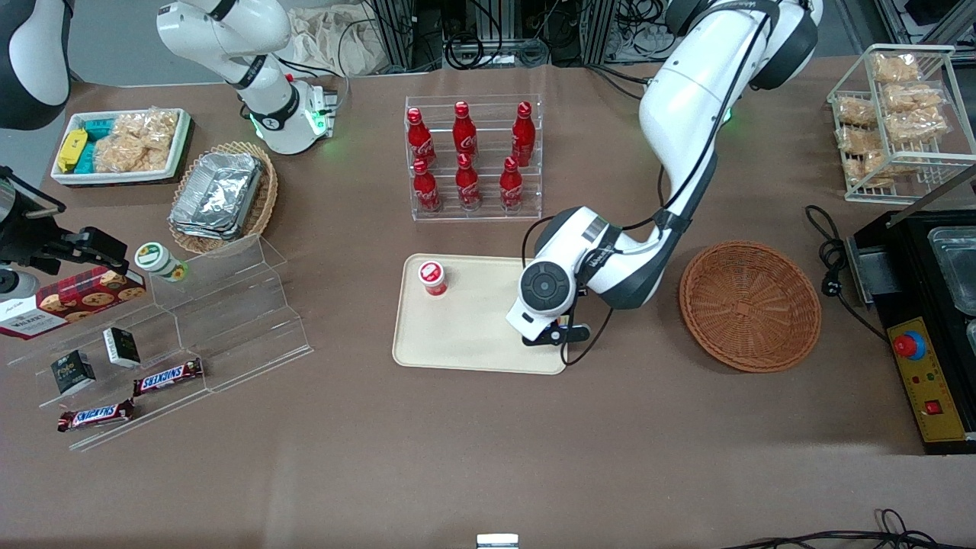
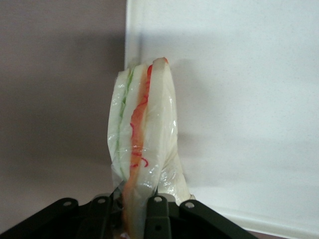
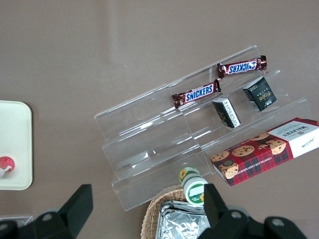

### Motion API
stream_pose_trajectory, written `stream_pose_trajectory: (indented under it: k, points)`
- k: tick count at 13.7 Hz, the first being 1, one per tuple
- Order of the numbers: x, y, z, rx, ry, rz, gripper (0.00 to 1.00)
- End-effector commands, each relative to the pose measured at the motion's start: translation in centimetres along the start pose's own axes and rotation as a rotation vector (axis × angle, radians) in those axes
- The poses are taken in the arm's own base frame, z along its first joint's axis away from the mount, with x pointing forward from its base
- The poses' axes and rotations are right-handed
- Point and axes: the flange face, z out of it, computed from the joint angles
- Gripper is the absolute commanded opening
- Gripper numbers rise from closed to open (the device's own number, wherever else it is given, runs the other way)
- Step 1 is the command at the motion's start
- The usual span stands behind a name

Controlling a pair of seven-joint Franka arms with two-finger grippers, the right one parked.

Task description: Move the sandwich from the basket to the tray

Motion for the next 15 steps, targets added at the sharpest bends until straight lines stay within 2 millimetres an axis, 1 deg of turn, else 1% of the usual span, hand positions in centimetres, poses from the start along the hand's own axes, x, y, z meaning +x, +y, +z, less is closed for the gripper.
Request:
stream_pose_trajectory:
  k: [1, 2, 3, 5, 7, 8, 9, 10, 11, 13, 14, 15]
  points:
    - [0.1, 1.0, 0.0, 0.034, 0.043, 0.019, 0.44]
    - [0.2, 1.0, 0.1, 0.044, 0.05, 0.024, 0.92]
    - [0.1, 0.9, -0.2, 0.048, 0.058, 0.024, 1.0]
    - [0.0, 0.5, -1.8, 0.042, 0.076, 0.018, 1.0]
    - [-0.2, -0.7, -5.8, 0.014, 0.12, 0.004, 1.0]
    - [-0.2, -2.0, -7.8, 0.01, 0.13, -0.013, 1.0]
    - [0.1, -4.7, -10.1, 0.024, 0.119, -0.046, 1.0]
    - [-0.3, -6.7, -12.0, 0.044, 0.1, -0.059, 1.0]
    - [-0.1, -9.0, -13.7, 0.043, 0.097, -0.091, 1.0]
    - [0.6, -15.4, -16.8, -0.008, 0.108, -0.177, 1.0]
    - [0.4, -17.7, -18.2, -0.045, 0.126, -0.209, 1.0]
    - [-0.5, -19.1, -18.9, -0.069, 0.146, -0.214, 1.0]
